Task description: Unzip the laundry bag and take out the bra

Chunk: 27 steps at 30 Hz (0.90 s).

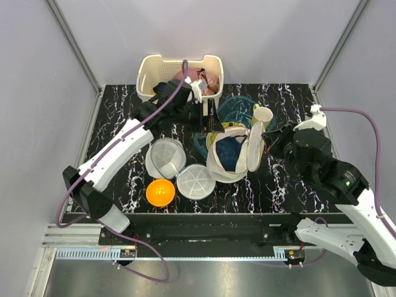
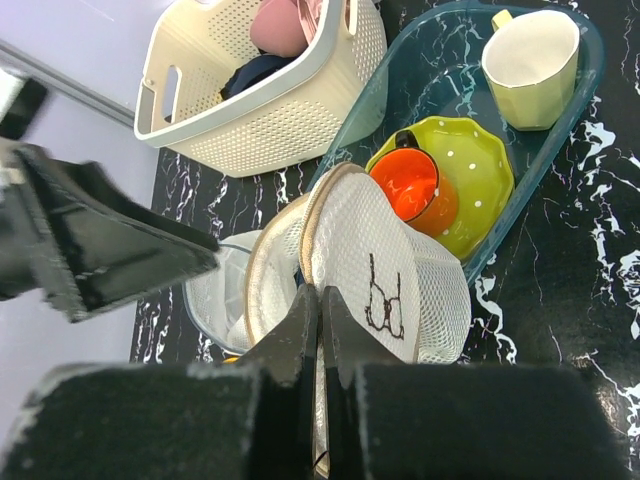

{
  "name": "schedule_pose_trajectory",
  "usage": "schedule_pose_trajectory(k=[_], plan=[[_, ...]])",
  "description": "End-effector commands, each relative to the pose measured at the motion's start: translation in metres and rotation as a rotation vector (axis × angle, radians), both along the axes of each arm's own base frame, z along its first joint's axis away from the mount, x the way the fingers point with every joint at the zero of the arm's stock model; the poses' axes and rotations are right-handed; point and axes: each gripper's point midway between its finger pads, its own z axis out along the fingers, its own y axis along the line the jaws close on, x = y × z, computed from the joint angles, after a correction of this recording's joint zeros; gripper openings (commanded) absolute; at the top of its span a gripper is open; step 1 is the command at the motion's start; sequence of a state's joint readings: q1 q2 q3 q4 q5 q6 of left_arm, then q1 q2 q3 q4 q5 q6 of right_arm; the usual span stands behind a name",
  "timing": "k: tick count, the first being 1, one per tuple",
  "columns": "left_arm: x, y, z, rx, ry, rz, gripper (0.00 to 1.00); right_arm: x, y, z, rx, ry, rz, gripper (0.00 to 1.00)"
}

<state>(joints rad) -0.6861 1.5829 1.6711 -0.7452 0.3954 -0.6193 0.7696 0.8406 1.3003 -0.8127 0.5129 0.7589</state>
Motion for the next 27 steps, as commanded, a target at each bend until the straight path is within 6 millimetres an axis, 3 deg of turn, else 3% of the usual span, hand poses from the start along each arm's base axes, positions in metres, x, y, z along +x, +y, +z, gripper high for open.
schedule_pose_trajectory(k=[1, 4, 8, 10, 15, 27], plan=[[0.01, 0.038, 0.078, 0.045, -0.288, 0.18, 0.77, 0.006, -0.001, 0.005, 0.002, -0.018, -0.022, 0.0], [0.002, 0.036, 0.093, 0.048, -0.359, 0.164, 0.77, 0.008, 0.001, 0.006, 0.0, -0.019, -0.02, 0.0], [-0.028, -0.004, 0.079, 0.027, -0.327, -0.043, 0.72, 0.01, 0.001, 0.007, -0.006, -0.02, -0.024, 0.0], [-0.039, -0.024, 0.059, 0.055, -0.308, -0.127, 0.67, 0.01, 0.001, 0.007, -0.004, -0.022, -0.026, 0.0], [-0.035, -0.044, 0.017, 0.111, -0.24, -0.185, 0.57, 0.008, -0.001, 0.006, -0.002, -0.023, -0.032, 0.0], [-0.008, -0.048, -0.059, 0.304, -0.192, -0.121, 0.59, 0.006, -0.007, 0.006, -0.002, -0.028, -0.045, 0.0]])
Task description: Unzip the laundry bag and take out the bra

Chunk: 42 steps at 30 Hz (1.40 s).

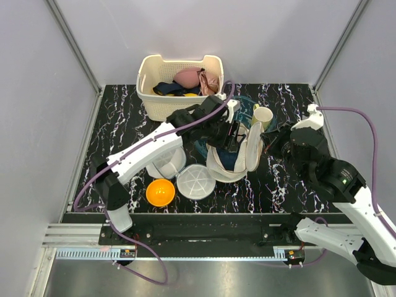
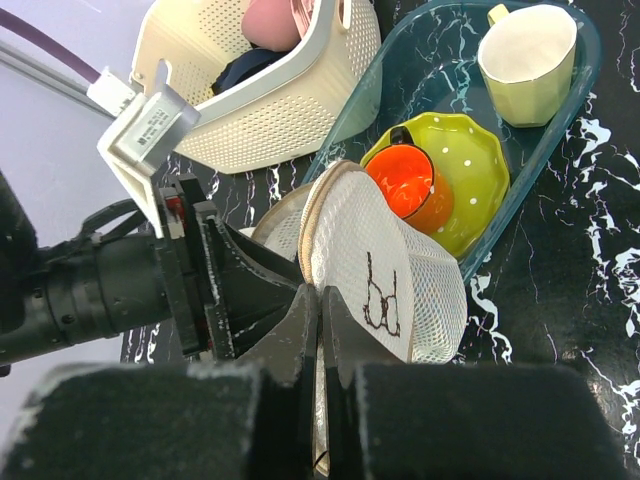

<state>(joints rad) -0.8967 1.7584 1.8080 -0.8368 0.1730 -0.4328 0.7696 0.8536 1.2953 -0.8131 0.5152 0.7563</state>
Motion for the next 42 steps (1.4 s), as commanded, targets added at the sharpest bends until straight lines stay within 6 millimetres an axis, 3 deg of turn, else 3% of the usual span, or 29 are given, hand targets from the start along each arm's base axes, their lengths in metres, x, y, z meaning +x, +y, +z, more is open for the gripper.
schedule_pose_trajectory(k=[1, 14, 16, 17, 19, 20, 21, 22, 25, 29, 31, 37, 42], plan=[[0.015, 0.003, -0.016, 0.056, -0.06, 0.045, 0.59, 0.004, -0.009, 0.01, 0.013, -0.041, -0.045, 0.0], [0.023, 0.0, -0.074, 0.171, -0.02, 0.066, 0.61, 0.002, -0.011, 0.009, 0.018, -0.043, -0.049, 0.0], [0.025, -0.001, -0.076, 0.174, -0.021, 0.07, 0.54, 0.001, -0.013, 0.01, 0.019, -0.045, -0.052, 0.0], [0.027, -0.001, -0.075, 0.176, -0.028, 0.076, 0.4, 0.0, -0.013, 0.01, 0.021, -0.047, -0.052, 0.0], [0.03, -0.001, -0.075, 0.179, -0.035, 0.082, 0.23, 0.0, -0.014, 0.011, 0.023, -0.05, -0.056, 0.0], [0.03, -0.002, -0.074, 0.178, -0.037, 0.081, 0.06, -0.001, -0.016, 0.013, 0.029, -0.057, -0.058, 0.0], [0.03, -0.002, -0.07, 0.179, -0.038, 0.079, 0.0, -0.001, -0.017, 0.013, 0.025, -0.057, -0.061, 0.0], [0.03, -0.001, -0.066, 0.177, -0.035, 0.084, 0.0, -0.002, -0.018, 0.013, 0.025, -0.059, -0.061, 0.0], [0.022, -0.004, -0.029, 0.066, -0.018, 0.084, 0.0, -0.003, -0.02, 0.013, 0.028, -0.059, -0.065, 0.0], [0.014, 0.002, 0.061, -0.137, -0.102, 0.07, 0.0, -0.001, -0.019, 0.005, 0.005, -0.042, -0.068, 0.0], [0.012, 0.006, 0.092, -0.206, -0.125, 0.062, 0.0, 0.0, -0.017, 0.0, -0.003, -0.031, -0.066, 0.0], [0.001, 0.02, 0.158, -0.398, -0.129, 0.021, 0.0, 0.003, -0.016, -0.013, -0.019, -0.01, -0.075, 0.0], [0.012, 0.041, 0.214, -0.553, -0.166, 0.065, 0.0, 0.002, -0.017, -0.021, -0.015, 0.002, -0.083, 0.0]])
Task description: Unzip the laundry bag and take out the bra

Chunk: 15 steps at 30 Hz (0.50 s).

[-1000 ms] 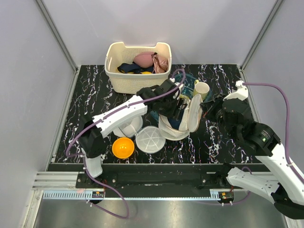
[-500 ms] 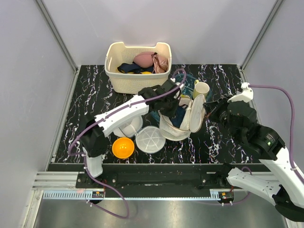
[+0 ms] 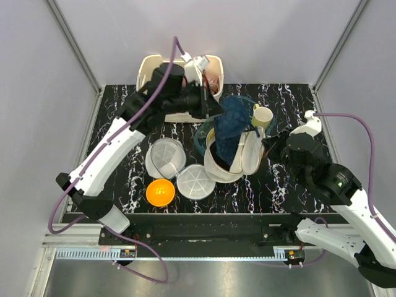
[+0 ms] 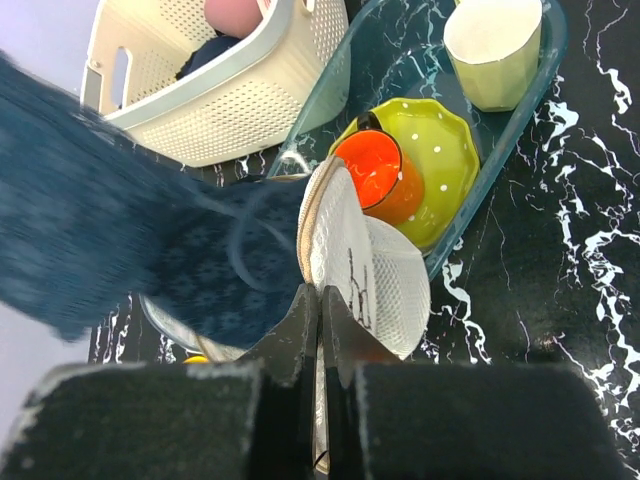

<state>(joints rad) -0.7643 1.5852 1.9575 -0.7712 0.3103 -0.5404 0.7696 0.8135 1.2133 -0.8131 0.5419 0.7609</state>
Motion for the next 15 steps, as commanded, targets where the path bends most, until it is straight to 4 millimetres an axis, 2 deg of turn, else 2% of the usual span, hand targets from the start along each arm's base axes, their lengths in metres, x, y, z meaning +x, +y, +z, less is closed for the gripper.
schedule_pose_trajectory(k=[1, 5, 6, 8, 11, 12, 13, 15], plan=[[0.004, 0.013, 0.067, -0.182, -0.06, 0.016, 0.0, 0.004, -0.008, 0.0, 0.011, -0.017, -0.055, 0.0], [0.026, 0.037, 0.101, -0.254, -0.104, 0.099, 0.0, -0.001, -0.012, -0.003, 0.021, -0.01, -0.059, 0.0], [0.026, 0.044, 0.121, -0.29, -0.144, 0.108, 0.0, -0.001, -0.013, -0.004, 0.017, -0.007, -0.06, 0.0], [0.034, 0.056, 0.142, -0.336, -0.175, 0.134, 0.0, -0.004, -0.016, -0.006, 0.019, -0.001, -0.068, 0.0], [0.032, 0.07, 0.182, -0.435, -0.237, 0.134, 0.0, -0.006, -0.018, -0.01, 0.019, 0.008, -0.071, 0.0], [0.037, 0.072, 0.187, -0.446, -0.244, 0.144, 0.0, -0.006, -0.017, -0.012, 0.016, 0.013, -0.066, 0.0], [0.032, 0.079, 0.204, -0.474, -0.283, 0.148, 0.0, -0.007, -0.017, -0.013, 0.01, 0.02, -0.065, 0.0], [0.043, 0.088, 0.215, -0.493, -0.315, 0.188, 0.0, -0.008, -0.018, -0.014, 0.002, 0.027, -0.065, 0.0]])
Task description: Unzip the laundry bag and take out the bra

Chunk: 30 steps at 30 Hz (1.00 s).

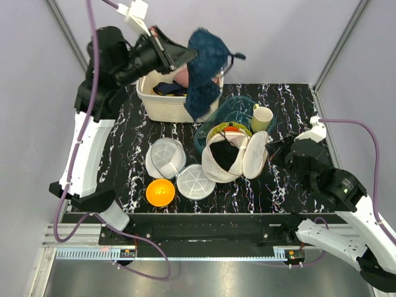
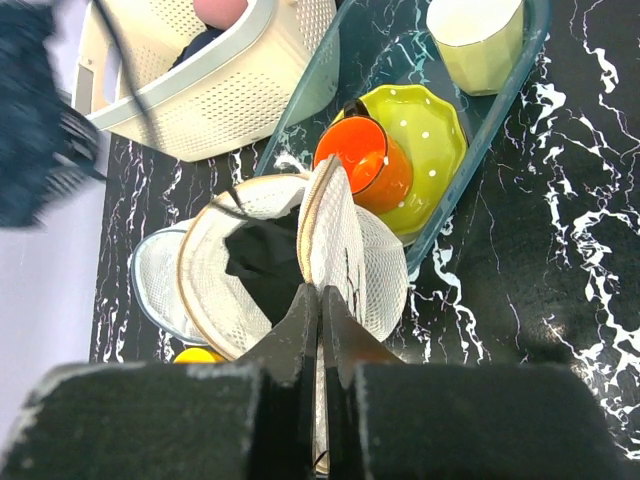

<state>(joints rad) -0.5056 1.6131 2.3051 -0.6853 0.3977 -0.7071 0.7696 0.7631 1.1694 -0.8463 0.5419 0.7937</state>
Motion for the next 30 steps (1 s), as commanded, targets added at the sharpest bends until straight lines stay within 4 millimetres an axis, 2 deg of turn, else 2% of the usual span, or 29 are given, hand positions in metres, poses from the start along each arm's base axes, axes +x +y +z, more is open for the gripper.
schedule_pose_trajectory(k=[1, 4, 5, 9, 10, 13, 14, 17, 20, 21, 23, 26, 27, 30], plan=[[-0.007, 0.019, 0.073, -0.152, -0.171, 0.009, 0.0, 0.002, -0.01, -0.002, -0.014, 0.004, -0.053, 0.0], [0.009, 0.035, 0.085, -0.195, -0.199, 0.046, 0.0, 0.001, -0.014, -0.002, -0.017, 0.002, -0.064, 0.0], [0.02, 0.046, 0.09, -0.207, -0.212, 0.08, 0.0, 0.0, -0.015, -0.001, -0.019, 0.001, -0.067, 0.0], [0.058, 0.074, 0.084, -0.171, -0.236, 0.22, 0.0, -0.002, -0.017, -0.006, -0.026, 0.012, -0.07, 0.0], [0.077, 0.084, 0.076, -0.154, -0.228, 0.284, 0.0, -0.002, -0.017, -0.007, -0.025, 0.015, -0.07, 0.0], [0.107, 0.098, 0.061, -0.126, -0.22, 0.346, 0.0, -0.001, -0.015, -0.011, -0.033, 0.028, -0.068, 0.0], [0.123, 0.097, 0.052, -0.12, -0.207, 0.353, 0.0, -0.001, -0.014, -0.011, -0.032, 0.031, -0.068, 0.0], [0.153, 0.102, 0.039, -0.118, -0.203, 0.377, 0.0, 0.0, -0.013, -0.011, -0.031, 0.035, -0.065, 0.0], [0.173, 0.111, 0.034, -0.137, -0.206, 0.402, 0.0, 0.0, -0.012, -0.011, -0.029, 0.036, -0.061, 0.0], [0.185, 0.112, 0.024, -0.135, -0.192, 0.408, 0.0, -0.001, -0.013, -0.009, -0.026, 0.033, -0.062, 0.0], [0.197, 0.118, 0.022, -0.147, -0.2, 0.424, 0.0, -0.001, -0.014, -0.009, -0.028, 0.035, -0.068, 0.0], [0.219, 0.124, 0.004, -0.143, -0.178, 0.44, 0.0, -0.001, -0.017, -0.01, -0.038, 0.037, -0.08, 0.0], [0.224, 0.126, -0.002, -0.149, -0.158, 0.432, 0.0, -0.001, -0.018, -0.009, -0.042, 0.035, -0.083, 0.0], [0.248, 0.136, -0.046, -0.142, -0.05, 0.427, 0.0, 0.001, -0.02, -0.009, -0.054, 0.033, -0.099, 0.0]])
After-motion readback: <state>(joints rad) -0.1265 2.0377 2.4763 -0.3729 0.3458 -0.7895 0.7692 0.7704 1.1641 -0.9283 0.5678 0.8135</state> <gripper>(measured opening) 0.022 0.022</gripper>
